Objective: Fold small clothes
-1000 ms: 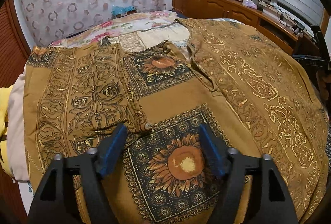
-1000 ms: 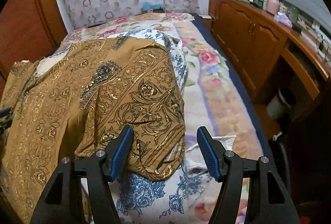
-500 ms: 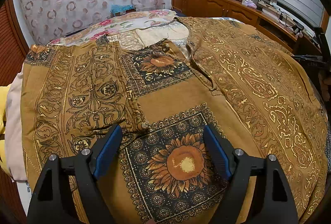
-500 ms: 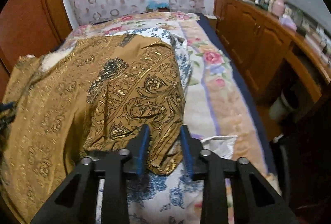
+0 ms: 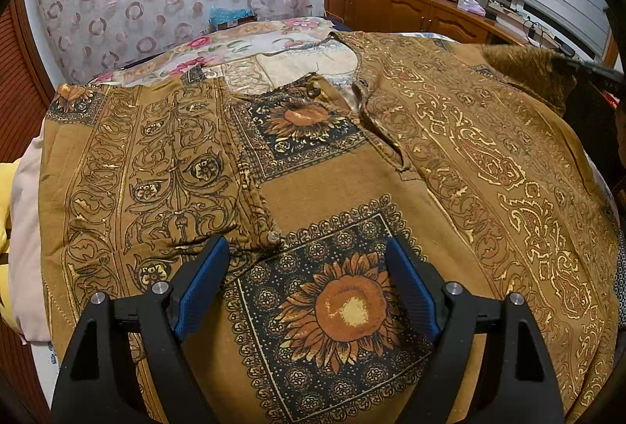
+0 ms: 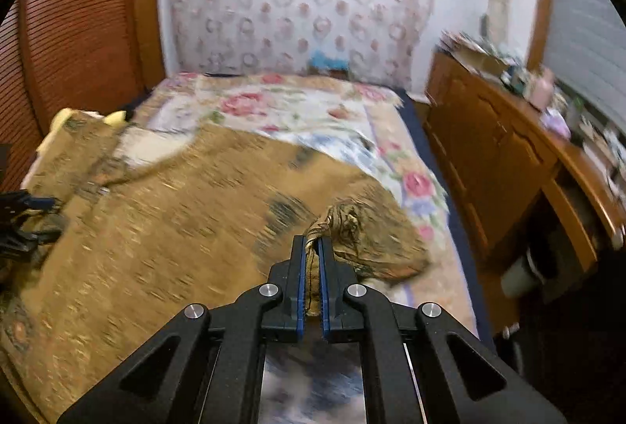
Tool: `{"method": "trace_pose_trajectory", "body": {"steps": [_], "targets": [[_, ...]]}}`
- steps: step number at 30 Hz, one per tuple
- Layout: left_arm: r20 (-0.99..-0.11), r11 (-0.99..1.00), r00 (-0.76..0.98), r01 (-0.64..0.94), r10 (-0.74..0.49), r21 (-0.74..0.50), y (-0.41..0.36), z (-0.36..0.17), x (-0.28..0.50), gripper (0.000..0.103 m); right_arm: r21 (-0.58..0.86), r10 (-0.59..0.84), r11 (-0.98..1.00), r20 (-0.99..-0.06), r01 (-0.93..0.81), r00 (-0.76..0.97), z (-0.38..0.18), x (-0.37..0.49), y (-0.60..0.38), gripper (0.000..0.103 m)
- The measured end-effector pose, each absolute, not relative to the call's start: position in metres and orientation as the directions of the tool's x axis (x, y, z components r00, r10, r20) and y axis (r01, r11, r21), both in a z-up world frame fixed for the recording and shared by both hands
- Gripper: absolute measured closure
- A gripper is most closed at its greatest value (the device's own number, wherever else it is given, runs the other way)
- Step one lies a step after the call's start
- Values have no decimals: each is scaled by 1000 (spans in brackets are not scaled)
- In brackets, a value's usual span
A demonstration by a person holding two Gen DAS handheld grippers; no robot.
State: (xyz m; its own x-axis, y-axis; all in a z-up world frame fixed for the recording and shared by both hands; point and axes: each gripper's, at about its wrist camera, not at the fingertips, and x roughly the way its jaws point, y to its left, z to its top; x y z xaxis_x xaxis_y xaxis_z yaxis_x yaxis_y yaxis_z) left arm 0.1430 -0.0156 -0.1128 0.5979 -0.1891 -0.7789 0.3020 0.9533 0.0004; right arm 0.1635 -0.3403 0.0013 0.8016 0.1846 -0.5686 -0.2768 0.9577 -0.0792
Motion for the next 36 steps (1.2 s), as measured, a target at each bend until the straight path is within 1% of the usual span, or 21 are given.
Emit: {"method": "trace_pose_trajectory", "body": {"steps": [4, 7, 11, 14, 16, 18, 20, 21, 22, 24, 28, 36], "targets": [[-778, 954, 600, 300, -185, 4, -14, -112, 144, 20, -103, 255, 923, -556, -370, 791, 6, 156, -299, 98], [-774, 958, 609, 287, -175, 9, -10, -111, 143, 20, -93, 308, 894, -582, -438, 752, -7, 153, -277, 98], [-730, 963, 654, 270, -199, -20, 2, -102, 137, 20, -113, 301, 879, -624, -464, 722, -36, 156, -264, 97], [-700, 968, 689, 252, -191, -16, 10, -93, 131, 20, -111, 288, 881, -647, -461, 706, -52, 158, -263, 97], [-678, 970, 711, 243, -187, -14, 14, -87, 126, 20, -110, 283, 882, -653, -457, 702, -51, 164, -261, 90], [-652, 975, 736, 222, -181, -19, 18, -80, 122, 20, -101, 296, 880, -647, -464, 703, -50, 162, -261, 89], [-630, 978, 754, 207, -184, -38, 24, -73, 119, 20, -91, 319, 877, -623, -471, 714, -41, 160, -264, 84], [-624, 978, 759, 204, -188, -46, 25, -71, 118, 20, -88, 323, 880, -611, -468, 723, -36, 158, -267, 73], [-615, 978, 765, 200, -192, -57, 27, -68, 116, 20, -84, 326, 883, -599, -463, 731, -30, 154, -273, 64], [-603, 979, 774, 190, -193, -69, 28, -62, 114, 20, -68, 337, 889, -572, -452, 748, -19, 149, -283, 58], [-586, 978, 785, 191, -201, -81, 28, -57, 107, 20, -62, 288, 920, -562, -387, 775, -11, 156, -303, 57], [-586, 978, 784, 196, -202, -75, 25, -58, 100, 20, 59, 229, 967, -623, -247, 748, -31, 194, -339, 57]]}}
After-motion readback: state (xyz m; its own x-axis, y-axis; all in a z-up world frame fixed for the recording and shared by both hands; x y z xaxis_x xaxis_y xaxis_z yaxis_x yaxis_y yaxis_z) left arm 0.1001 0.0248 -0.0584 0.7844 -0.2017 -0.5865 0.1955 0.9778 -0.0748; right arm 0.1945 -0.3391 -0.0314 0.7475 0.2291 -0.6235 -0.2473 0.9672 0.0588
